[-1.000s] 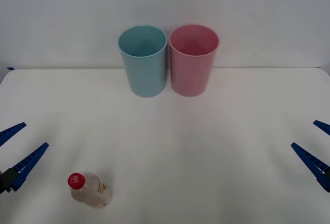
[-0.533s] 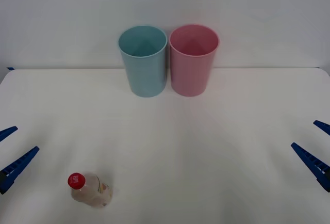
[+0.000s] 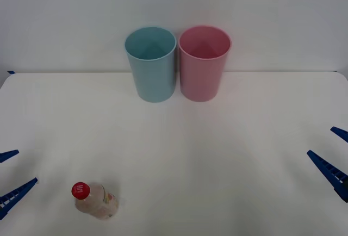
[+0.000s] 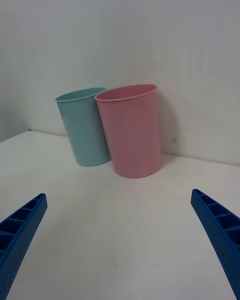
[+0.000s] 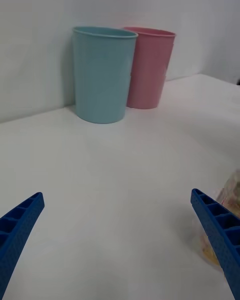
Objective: Grasp the object on the table and drop it into the matching bin: aluminum can to the light blue bin, PET bottle to the pink bin.
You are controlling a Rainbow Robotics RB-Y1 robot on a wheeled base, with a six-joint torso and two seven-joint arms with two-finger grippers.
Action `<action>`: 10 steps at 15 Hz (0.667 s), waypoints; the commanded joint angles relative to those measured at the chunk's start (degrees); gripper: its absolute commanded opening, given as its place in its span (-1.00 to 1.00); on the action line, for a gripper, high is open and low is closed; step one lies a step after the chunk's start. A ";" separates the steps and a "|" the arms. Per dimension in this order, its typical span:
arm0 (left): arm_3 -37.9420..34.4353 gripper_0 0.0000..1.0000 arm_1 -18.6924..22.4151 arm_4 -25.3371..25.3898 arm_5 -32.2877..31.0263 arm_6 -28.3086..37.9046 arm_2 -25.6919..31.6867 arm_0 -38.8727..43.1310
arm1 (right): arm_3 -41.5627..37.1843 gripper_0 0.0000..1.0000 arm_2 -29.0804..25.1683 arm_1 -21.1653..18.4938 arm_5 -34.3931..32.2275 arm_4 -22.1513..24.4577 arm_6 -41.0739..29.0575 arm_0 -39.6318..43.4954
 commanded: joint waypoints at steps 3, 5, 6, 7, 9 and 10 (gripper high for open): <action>2.15 1.00 1.16 0.02 -1.47 -6.15 -4.14 0.38 | 0.00 1.00 0.00 0.00 0.00 0.00 0.00 0.00; 2.50 1.00 1.16 -0.07 -2.88 -7.11 -5.11 0.64 | 0.00 1.00 0.00 0.00 0.00 0.00 0.00 0.00; 2.50 1.00 1.16 -0.07 -3.14 -7.55 -5.55 1.08 | 0.00 1.00 0.00 0.00 0.00 0.00 0.00 0.00; 2.50 1.00 1.16 0.02 -3.40 -7.90 -5.81 1.52 | 0.00 1.00 0.00 0.00 0.00 0.00 0.00 0.00; 2.50 1.00 1.16 0.02 -4.55 -8.70 -5.81 2.58 | 0.00 1.00 0.00 0.00 0.00 0.00 0.00 0.00; 2.50 1.00 1.51 0.28 -5.07 -9.14 -5.81 3.46 | 0.00 1.00 0.00 0.00 0.00 0.00 0.00 0.00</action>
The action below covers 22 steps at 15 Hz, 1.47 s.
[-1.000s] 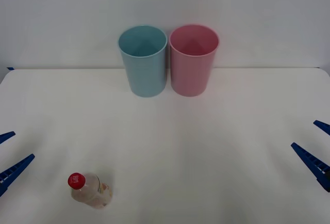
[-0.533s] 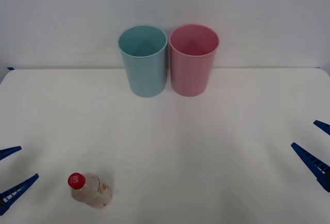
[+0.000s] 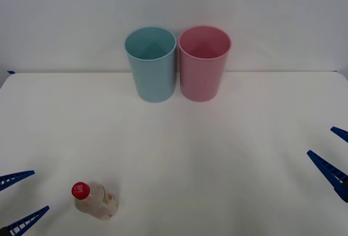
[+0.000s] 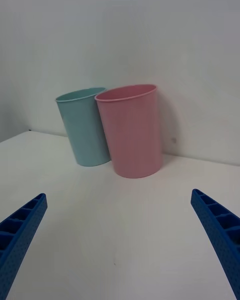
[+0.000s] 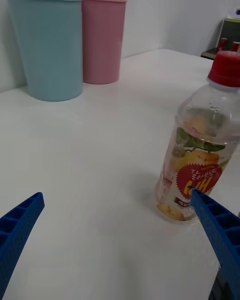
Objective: Grasp the object on the table and drop it into the matching bin: aluminum can to the light blue bin, PET bottle to the pink bin.
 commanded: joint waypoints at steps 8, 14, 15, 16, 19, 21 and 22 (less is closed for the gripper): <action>0.00 1.00 4.30 1.98 -3.74 -4.75 -0.53 8.33 | 0.00 1.00 0.00 0.00 0.00 0.00 0.00 0.00; 0.09 1.00 4.04 5.23 -3.83 -5.54 -6.25 8.94 | 0.00 1.00 0.00 0.00 0.00 0.00 0.00 0.00; 0.09 1.00 3.60 5.49 -3.83 -5.81 -6.51 8.77 | 0.00 1.00 0.00 0.00 0.00 0.00 0.00 0.00; 0.17 1.00 2.99 5.49 -3.83 -5.98 -6.60 8.50 | 0.00 1.00 0.00 0.00 0.00 0.00 0.00 0.00; 0.17 1.00 0.17 5.32 -3.65 -7.04 -6.51 7.80 | 0.00 1.00 0.00 0.00 0.00 0.00 0.00 0.00; 0.17 1.00 -2.11 4.97 -3.21 -7.83 -6.51 7.10 | 0.00 1.00 0.00 0.00 0.00 0.00 0.00 0.00; 0.17 1.00 -2.81 4.26 -3.12 -8.00 -6.51 6.66 | 0.00 1.00 0.00 0.00 0.00 0.00 0.00 0.00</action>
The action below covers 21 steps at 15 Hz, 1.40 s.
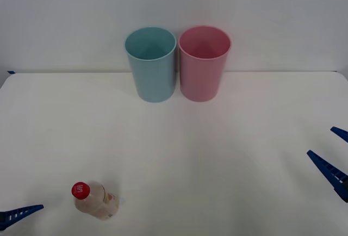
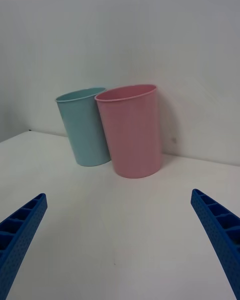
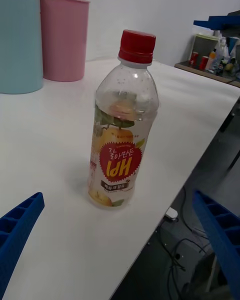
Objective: Grasp the object on the table and drop it into the matching bin: aluminum can to the light blue bin, PET bottle to the pink bin.
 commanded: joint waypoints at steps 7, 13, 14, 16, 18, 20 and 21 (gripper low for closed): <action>0.00 1.00 -6.33 -2.62 0.38 -1.62 -0.08 -2.72 | 0.00 1.00 0.00 0.00 0.00 0.00 0.00 0.00; 0.00 1.00 -10.29 -4.99 1.88 -2.59 0.01 -4.74 | 0.00 1.00 0.00 0.00 0.00 0.00 0.00 0.00; 0.00 1.00 -10.81 -5.52 1.97 -2.76 0.01 -5.09 | 0.00 1.00 0.00 0.00 0.00 0.00 0.00 0.00; 0.00 1.00 -11.61 -6.13 2.23 -3.03 0.01 -5.71 | 0.00 1.00 0.00 0.00 0.00 0.00 0.00 0.00; 0.00 1.00 -12.84 -6.75 2.93 -3.47 0.01 -6.32 | 0.00 1.00 0.00 0.00 0.00 0.00 0.00 0.00; 0.00 1.00 -13.80 -7.54 3.28 -3.73 0.01 -6.94 | 0.00 1.00 0.00 0.00 0.00 0.00 0.00 0.00; 0.00 1.00 -14.33 -8.24 3.46 -3.82 0.01 -7.38 | 0.00 1.00 0.00 0.00 0.00 0.00 0.00 0.00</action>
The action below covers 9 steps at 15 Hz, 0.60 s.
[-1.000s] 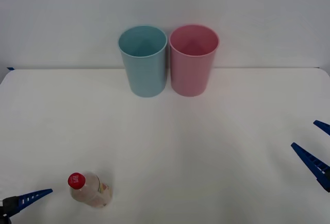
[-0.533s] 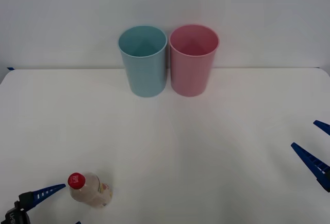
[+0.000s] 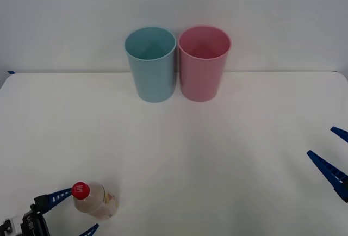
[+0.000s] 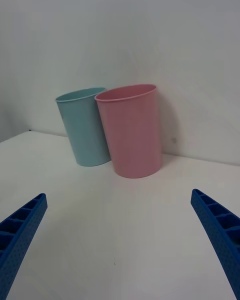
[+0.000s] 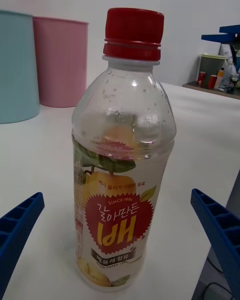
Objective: Grasp the object on the table and drop it into the matching bin: aluminum can to the light blue bin, PET bottle to the pink bin.
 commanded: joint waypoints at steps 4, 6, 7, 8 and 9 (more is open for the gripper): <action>-0.02 1.00 -2.71 -2.69 1.15 -0.47 0.00 -1.84 | 0.00 1.00 0.00 0.00 0.00 0.00 0.00 0.00; -0.02 1.00 -3.94 -3.22 1.42 -0.47 0.00 -2.28 | 0.00 1.00 0.00 0.00 0.00 0.00 0.00 0.00; 0.07 1.00 -4.47 -3.66 1.42 -0.47 0.00 -2.46 | 0.00 1.00 0.00 0.00 0.00 0.00 0.00 0.00; 0.07 1.00 -4.91 -4.01 1.51 -0.47 0.00 -2.72 | 0.00 1.00 0.00 0.00 0.00 0.00 0.00 0.00; 0.07 1.00 -5.17 -4.28 1.59 -0.56 0.00 -2.90 | 0.00 1.00 0.00 0.00 0.00 0.00 0.00 0.00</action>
